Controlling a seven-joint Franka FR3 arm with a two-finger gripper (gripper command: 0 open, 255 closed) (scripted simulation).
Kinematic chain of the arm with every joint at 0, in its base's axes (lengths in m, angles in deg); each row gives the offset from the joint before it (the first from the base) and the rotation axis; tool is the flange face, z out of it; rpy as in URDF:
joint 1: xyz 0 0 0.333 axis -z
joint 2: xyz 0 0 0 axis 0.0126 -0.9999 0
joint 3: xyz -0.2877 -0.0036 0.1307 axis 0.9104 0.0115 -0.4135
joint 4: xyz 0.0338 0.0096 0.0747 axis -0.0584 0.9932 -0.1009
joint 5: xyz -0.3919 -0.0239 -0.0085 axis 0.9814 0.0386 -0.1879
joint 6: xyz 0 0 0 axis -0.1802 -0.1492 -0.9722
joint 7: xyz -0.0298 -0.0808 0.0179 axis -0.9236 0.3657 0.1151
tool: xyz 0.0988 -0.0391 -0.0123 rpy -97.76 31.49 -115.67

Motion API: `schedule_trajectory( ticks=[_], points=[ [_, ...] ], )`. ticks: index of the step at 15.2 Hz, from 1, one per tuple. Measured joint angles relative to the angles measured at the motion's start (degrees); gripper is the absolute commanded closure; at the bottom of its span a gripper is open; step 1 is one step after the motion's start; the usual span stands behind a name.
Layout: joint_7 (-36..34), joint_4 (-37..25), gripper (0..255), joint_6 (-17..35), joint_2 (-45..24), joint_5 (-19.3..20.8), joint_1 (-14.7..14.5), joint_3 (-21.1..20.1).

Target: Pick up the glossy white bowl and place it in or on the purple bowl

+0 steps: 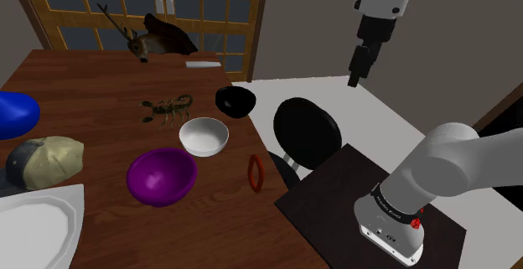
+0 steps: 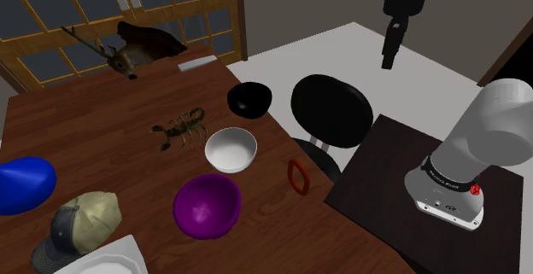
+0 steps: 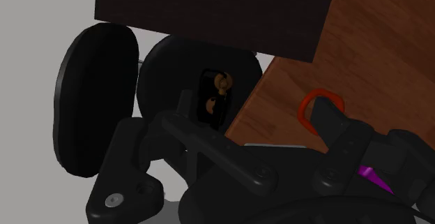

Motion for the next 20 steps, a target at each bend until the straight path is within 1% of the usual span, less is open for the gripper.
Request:
schedule_trajectory(
  ticks=[1,3,5,9,12,16,20],
  points=[
    [0.00,0.00,0,0.00,0.00,0.00,0.00,0.00],
    [-0.75,0.44,0,2.39,-1.89,-0.62,-0.07,-0.60],
    [-2.25,1.36,0,5.98,-4.32,-1.81,-0.39,-1.84],
    [-4.61,0.54,0,12.64,-11.16,-3.40,-0.61,-3.71],
    [-6.36,1.53,0,18.86,-15.99,-4.49,-0.87,-5.21],
    [-9.01,-0.67,0,25.37,-23.92,-5.36,-1.15,-7.15],
    [-11.23,-3.77,0,31.43,-32.41,-5.27,-1.13,-8.50]
  ],
)
